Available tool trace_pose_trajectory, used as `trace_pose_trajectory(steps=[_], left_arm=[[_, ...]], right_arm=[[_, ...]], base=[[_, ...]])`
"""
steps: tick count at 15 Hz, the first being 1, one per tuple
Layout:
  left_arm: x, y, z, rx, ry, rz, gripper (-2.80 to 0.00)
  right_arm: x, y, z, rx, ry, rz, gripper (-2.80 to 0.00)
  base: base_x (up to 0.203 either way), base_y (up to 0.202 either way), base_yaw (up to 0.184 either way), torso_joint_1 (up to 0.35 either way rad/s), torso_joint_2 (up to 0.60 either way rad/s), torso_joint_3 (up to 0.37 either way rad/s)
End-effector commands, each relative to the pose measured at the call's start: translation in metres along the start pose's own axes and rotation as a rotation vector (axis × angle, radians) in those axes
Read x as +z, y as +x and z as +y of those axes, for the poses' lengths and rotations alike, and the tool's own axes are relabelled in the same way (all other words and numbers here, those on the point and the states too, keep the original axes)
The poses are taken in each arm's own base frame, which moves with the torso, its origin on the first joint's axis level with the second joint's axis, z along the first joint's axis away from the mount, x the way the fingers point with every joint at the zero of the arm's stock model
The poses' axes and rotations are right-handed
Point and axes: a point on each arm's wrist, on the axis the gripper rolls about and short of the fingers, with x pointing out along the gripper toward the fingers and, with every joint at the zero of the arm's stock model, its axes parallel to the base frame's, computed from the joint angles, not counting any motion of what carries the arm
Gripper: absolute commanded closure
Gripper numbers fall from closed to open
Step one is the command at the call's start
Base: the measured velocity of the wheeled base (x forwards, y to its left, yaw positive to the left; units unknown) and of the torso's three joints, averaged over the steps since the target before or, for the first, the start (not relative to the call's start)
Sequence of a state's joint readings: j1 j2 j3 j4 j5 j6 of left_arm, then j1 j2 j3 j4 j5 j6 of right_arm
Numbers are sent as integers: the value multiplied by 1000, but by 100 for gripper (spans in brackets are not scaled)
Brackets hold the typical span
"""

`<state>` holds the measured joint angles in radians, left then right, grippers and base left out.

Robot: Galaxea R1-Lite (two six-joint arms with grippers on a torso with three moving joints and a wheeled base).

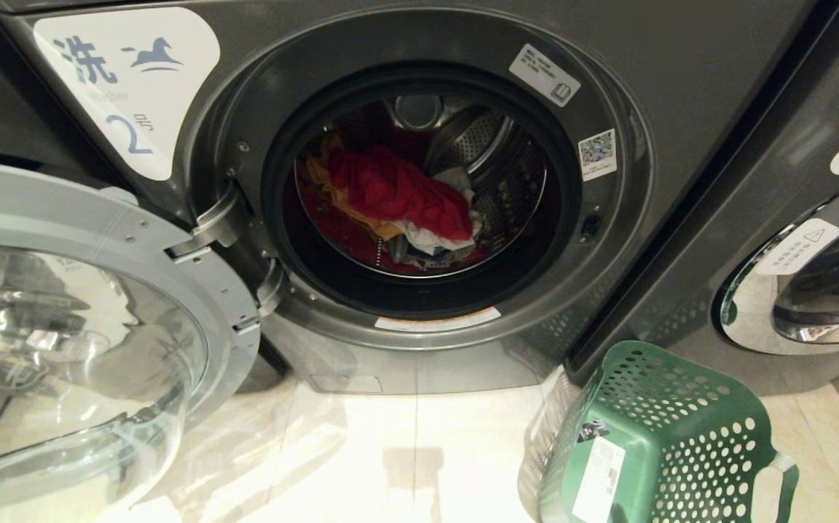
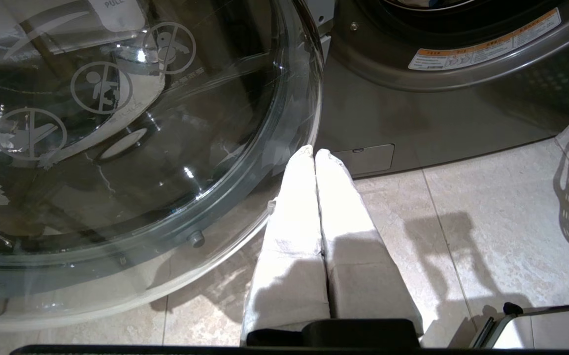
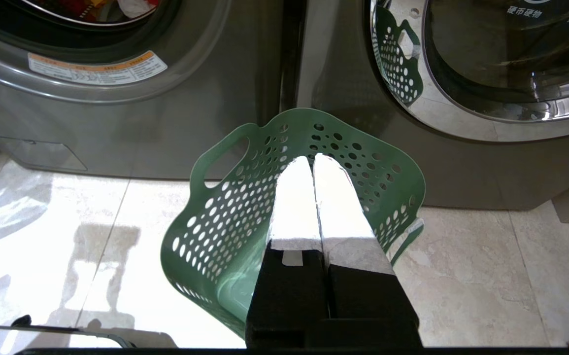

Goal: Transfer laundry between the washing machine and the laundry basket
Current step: Pick a cloth and place it into the basket

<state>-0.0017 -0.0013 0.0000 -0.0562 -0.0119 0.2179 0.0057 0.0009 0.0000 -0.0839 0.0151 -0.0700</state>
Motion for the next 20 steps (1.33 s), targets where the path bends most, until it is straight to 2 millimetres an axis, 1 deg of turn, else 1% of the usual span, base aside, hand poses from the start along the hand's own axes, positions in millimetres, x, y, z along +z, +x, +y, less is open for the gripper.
trace_pose_trajectory(steps=[1,20], left_arm=[[0,0,0,-1,1,2,0],[-1,0,0,-7,-9,4,0]], right_arm=[[-9,2,1,3,0,34,0],[-10,2,1,3,0,33,0]], base=[[0,0,0,0,0,0],[0,0,0,0,0,0]])
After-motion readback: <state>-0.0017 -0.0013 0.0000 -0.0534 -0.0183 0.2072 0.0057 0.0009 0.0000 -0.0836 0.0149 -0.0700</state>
